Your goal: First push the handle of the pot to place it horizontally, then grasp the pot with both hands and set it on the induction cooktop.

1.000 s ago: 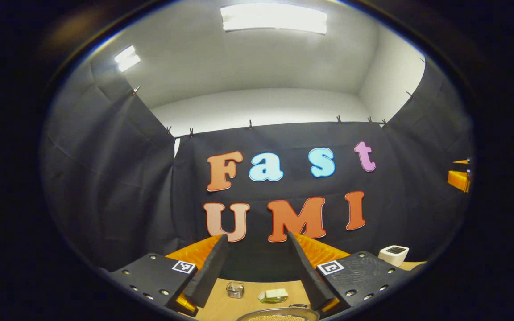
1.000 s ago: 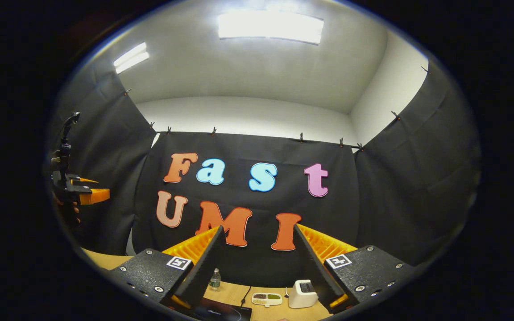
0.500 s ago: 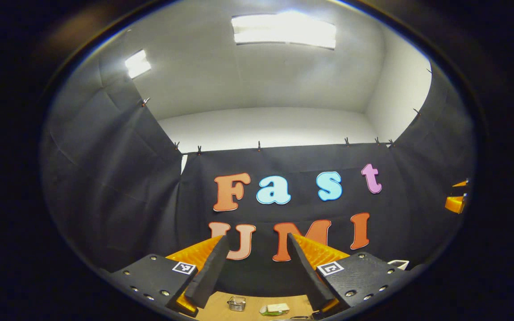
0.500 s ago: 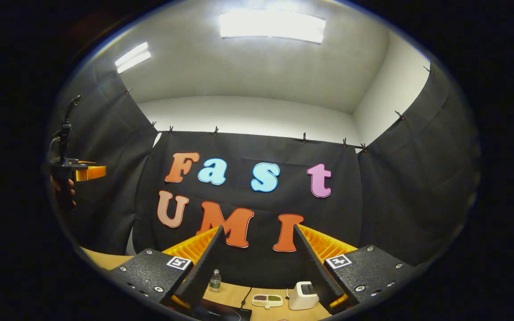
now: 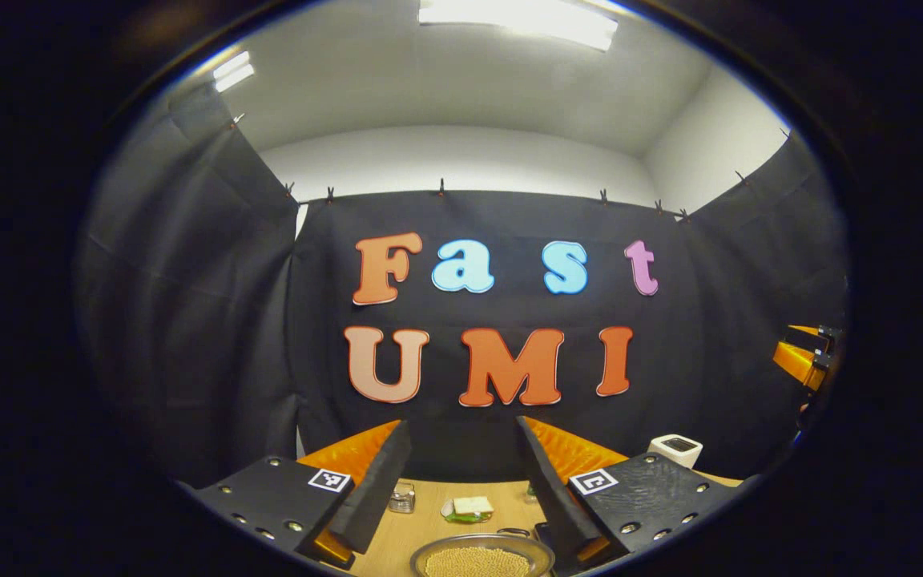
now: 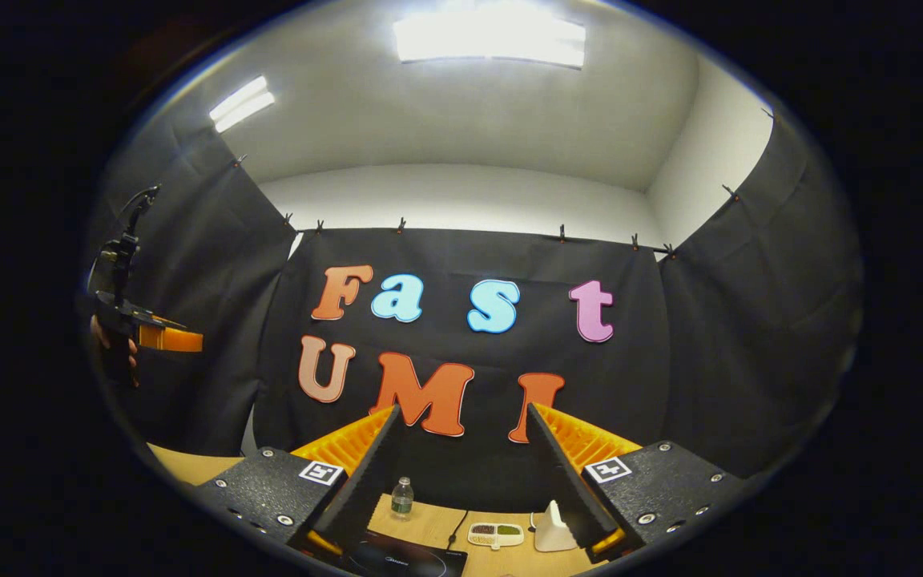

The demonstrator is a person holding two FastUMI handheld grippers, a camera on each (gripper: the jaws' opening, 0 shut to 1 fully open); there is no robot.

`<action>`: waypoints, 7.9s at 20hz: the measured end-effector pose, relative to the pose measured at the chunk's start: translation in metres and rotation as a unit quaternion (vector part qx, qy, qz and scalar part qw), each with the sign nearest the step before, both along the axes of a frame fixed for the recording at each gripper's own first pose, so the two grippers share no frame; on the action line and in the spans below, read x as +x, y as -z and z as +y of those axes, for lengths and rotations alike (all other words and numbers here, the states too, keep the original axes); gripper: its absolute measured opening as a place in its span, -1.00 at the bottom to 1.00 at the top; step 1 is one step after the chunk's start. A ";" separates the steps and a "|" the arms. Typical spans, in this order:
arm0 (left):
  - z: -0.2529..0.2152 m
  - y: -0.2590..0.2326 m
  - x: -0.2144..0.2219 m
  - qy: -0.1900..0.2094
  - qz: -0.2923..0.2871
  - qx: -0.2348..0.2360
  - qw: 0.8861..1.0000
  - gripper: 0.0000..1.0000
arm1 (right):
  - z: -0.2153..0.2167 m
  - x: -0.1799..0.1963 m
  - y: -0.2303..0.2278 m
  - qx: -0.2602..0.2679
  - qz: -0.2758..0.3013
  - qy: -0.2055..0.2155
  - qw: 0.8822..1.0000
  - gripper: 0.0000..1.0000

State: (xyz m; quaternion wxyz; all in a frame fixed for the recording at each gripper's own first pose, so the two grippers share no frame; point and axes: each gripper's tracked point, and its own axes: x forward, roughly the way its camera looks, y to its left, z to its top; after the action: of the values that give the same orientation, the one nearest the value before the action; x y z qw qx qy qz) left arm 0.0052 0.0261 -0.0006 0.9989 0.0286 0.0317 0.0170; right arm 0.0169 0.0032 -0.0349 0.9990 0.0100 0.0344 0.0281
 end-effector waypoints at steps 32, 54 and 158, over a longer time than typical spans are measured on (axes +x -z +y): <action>-0.012 0.385 -0.110 0.011 0.492 -0.076 0.867 -0.95 | 0.038 -0.017 0.145 -0.018 0.043 -0.053 0.998 0.90; 0.006 0.476 -0.169 -0.094 0.590 -0.210 0.774 -0.95 | 0.070 -0.028 0.204 -0.066 0.076 -0.070 0.992 0.89; 0.179 0.497 0.006 -0.108 0.475 -0.013 0.873 0.32 | 0.339 -0.049 0.490 0.084 0.584 -0.069 0.804 0.33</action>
State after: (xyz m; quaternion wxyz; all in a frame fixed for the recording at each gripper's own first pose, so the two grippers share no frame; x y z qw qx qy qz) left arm 0.0117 0.2055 -0.4976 0.8558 0.0168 0.5054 0.1089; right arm -0.0325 0.3422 -0.5245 0.7807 0.1061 0.6094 0.0887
